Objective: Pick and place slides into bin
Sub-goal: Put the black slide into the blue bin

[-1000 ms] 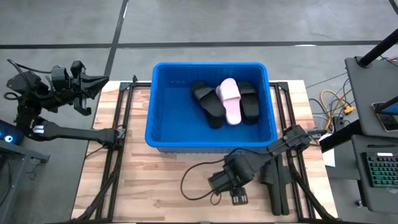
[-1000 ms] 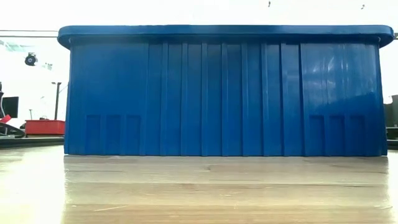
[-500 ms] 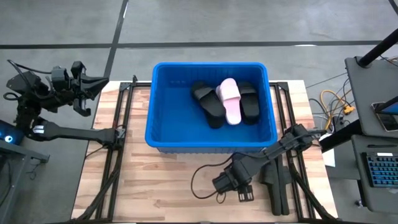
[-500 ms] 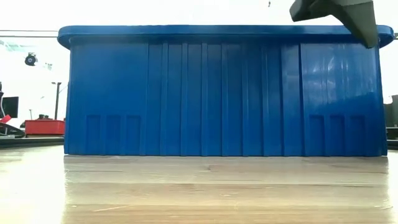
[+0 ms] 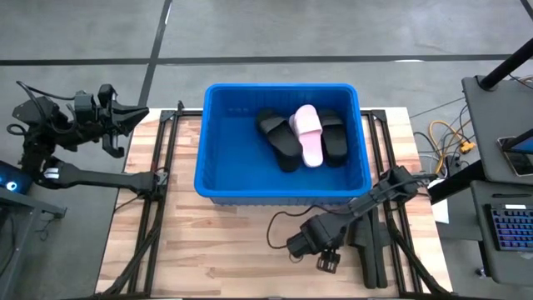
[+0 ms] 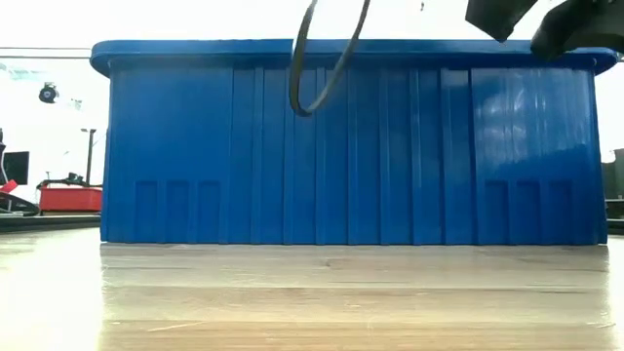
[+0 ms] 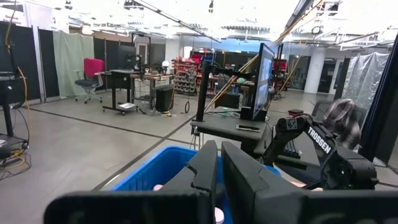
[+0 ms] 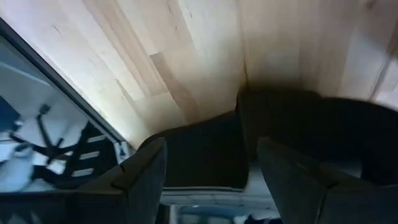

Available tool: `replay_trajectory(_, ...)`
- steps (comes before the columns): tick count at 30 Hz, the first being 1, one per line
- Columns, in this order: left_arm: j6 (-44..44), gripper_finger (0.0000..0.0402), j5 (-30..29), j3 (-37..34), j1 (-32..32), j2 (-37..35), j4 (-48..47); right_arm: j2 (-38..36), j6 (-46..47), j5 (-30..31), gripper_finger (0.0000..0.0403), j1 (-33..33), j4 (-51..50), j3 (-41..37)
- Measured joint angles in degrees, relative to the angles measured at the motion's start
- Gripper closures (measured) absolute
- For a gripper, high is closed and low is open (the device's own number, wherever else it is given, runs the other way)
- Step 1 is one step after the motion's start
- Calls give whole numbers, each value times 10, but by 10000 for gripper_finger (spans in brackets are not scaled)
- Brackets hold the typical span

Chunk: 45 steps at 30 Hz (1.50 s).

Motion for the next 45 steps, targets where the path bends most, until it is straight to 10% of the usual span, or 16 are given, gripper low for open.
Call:
replay_trajectory(20,-1,393,0,0,0,0,0,8,129,-41,161,-16,0,-3)
replay_trajectory(32,-2,393,1,0,0,0,1,72,-110,-84,161,-15,0,-4)
replay_trajectory(45,-2,393,1,0,0,0,1,78,-323,13,161,-5,0,-4)
